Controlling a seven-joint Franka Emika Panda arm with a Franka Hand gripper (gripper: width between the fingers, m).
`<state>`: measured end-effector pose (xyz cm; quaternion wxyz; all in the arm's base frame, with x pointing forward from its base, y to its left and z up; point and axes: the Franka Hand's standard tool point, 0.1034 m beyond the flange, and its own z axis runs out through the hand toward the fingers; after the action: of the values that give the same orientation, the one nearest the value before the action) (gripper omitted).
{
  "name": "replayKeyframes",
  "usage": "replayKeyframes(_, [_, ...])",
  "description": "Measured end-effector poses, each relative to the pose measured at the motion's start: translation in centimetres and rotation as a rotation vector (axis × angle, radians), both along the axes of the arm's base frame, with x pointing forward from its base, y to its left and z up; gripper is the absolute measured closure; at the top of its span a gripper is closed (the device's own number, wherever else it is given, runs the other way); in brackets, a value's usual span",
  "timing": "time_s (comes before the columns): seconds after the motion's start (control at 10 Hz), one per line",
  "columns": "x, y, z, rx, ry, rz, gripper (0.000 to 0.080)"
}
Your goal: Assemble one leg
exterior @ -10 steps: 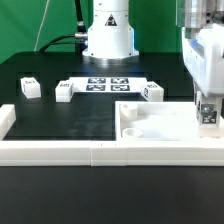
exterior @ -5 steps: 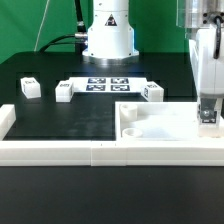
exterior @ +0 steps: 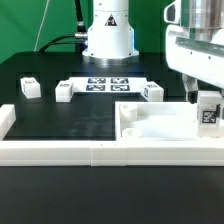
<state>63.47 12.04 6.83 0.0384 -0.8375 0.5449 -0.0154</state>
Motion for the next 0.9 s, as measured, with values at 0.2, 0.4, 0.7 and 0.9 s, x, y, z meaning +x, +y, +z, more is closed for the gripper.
replayKeyframes(0.2, [0.03,0.38,-0.08,-0.020,-0.016,0.215,0.0150])
replayKeyframes(0.4, [0.09,0.87,0.14,-0.047,-0.021,0.394,0.0150])
replayKeyframes(0.7, [0.35,0.66,0.34,-0.074,-0.032,0.662,0.0150])
replayKeyframes(0.9, [0.47,0.08,0.30,-0.093,-0.041,0.858,0.0150])
